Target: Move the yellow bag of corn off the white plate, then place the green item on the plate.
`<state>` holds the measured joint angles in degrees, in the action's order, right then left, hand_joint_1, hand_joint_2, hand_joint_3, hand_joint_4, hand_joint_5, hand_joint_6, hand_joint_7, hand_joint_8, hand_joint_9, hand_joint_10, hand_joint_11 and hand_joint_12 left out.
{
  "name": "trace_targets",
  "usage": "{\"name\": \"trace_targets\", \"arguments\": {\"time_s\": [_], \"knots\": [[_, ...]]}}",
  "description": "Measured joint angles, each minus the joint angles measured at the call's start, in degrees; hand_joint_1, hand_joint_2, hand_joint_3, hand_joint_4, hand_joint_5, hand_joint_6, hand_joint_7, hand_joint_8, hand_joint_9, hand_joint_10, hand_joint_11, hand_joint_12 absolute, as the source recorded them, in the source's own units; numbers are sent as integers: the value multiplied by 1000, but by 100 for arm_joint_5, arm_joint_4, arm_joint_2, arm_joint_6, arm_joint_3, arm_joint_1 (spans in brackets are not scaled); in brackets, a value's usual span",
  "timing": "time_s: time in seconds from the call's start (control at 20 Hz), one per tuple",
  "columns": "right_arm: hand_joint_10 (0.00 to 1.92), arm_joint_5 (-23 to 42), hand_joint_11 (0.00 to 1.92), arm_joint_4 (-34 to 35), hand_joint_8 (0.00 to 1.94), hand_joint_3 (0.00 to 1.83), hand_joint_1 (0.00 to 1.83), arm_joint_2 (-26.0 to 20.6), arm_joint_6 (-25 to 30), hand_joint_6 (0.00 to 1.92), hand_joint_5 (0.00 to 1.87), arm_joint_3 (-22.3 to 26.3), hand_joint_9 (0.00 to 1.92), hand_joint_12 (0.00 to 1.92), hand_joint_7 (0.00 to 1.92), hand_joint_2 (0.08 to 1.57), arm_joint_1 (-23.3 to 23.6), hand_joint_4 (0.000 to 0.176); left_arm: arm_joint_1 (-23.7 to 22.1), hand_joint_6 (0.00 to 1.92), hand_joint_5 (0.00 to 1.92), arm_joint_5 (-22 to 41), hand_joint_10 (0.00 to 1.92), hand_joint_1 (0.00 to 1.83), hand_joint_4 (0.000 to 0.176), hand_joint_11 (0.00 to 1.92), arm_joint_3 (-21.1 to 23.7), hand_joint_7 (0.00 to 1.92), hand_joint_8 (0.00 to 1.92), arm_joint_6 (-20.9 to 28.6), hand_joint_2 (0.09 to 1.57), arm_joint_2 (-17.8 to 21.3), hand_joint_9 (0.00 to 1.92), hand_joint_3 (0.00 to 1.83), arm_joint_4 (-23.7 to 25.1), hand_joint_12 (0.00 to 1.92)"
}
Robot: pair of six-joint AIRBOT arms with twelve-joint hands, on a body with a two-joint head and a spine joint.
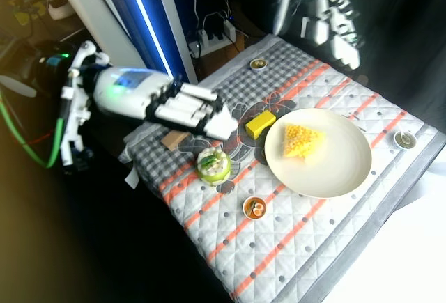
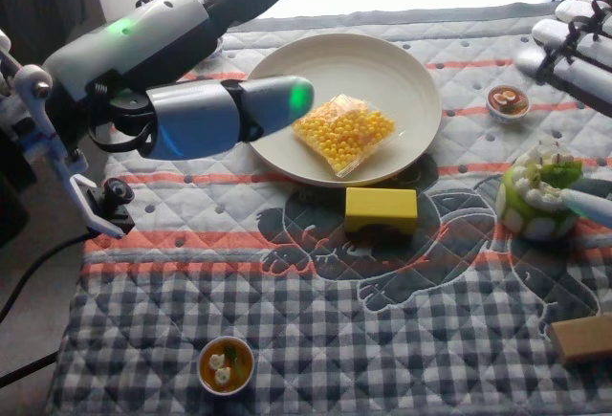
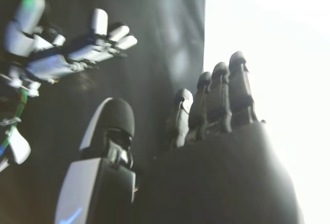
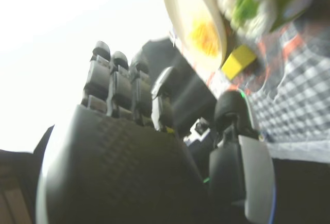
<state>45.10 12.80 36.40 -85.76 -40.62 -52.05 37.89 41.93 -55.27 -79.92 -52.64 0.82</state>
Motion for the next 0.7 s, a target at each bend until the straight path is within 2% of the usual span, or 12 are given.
{"name": "trace_targets", "arguments": {"time_s": [0.15,0.2,0.3,0.35,0.4,0.45,0.5,0.55,0.6,0.65,0.7], "knots": [[0,9,0,4,0,12,322,0,2,0,0,50,0,0,0,1258,0,6,-46,10,8,-76,0,385,0,0,-2,0,0,0,1306,0,0,23,4,0],[0,9,0,-15,0,8,347,0,0,0,0,52,0,0,0,1255,0,0,-103,17,30,-136,0,448,0,0,-44,0,0,2,1300,-22,0,15,9,0],[0,35,6,55,0,1,403,0,2,0,0,50,0,3,0,1246,0,0,-404,18,40,-496,0,513,0,0,-339,0,0,-2,1286,-319,0,5,17,0],[0,55,0,46,0,3,367,0,0,0,0,50,0,0,0,1250,0,0,-577,18,43,-772,0,515,0,0,-507,0,0,-2,1283,-483,0,3,17,0],[0,57,6,63,0,1,347,0,0,0,0,50,0,3,0,1246,0,0,-767,8,22,-1176,0,529,13,0,-726,0,0,-13,1259,-686,0,0,74,0],[0,55,9,81,0,0,341,0,0,0,0,50,0,4,0,1240,0,0,-890,3,11,-1445,1,556,36,28,-890,0,0,-13,1233,-892,3,0,70,14],[0,61,14,74,0,0,342,0,0,0,0,50,0,7,0,1235,0,0,-929,5,17,-1606,5,602,50,39,-999,0,0,-15,1216,-1036,11,0,120,22],[0,61,2,83,0,0,356,0,0,0,0,50,0,3,0,1236,0,0,-988,17,18,-1939,9,570,75,7,-1169,10,16,-17,1155,-1246,29,50,199,384],[0,66,0,90,0,0,357,0,0,0,0,50,0,2,0,1236,0,0,-999,19,56,-2149,20,591,85,1,-1294,59,15,-15,1147,-1408,66,26,201,848],[0,79,1,66,0,0,385,0,0,0,0,50,0,2,0,1235,0,0,-1027,17,79,-2378,20,615,85,0,-1425,81,10,-15,1149,-1534,76,12,212,1061],[0,76,0,81,0,0,400,0,0,0,0,50,0,1,0,1231,0,0,-1032,23,107,-2570,22,661,79,0,-1585,92,10,-15,1143,-1674,85,4,221,1108]]}}
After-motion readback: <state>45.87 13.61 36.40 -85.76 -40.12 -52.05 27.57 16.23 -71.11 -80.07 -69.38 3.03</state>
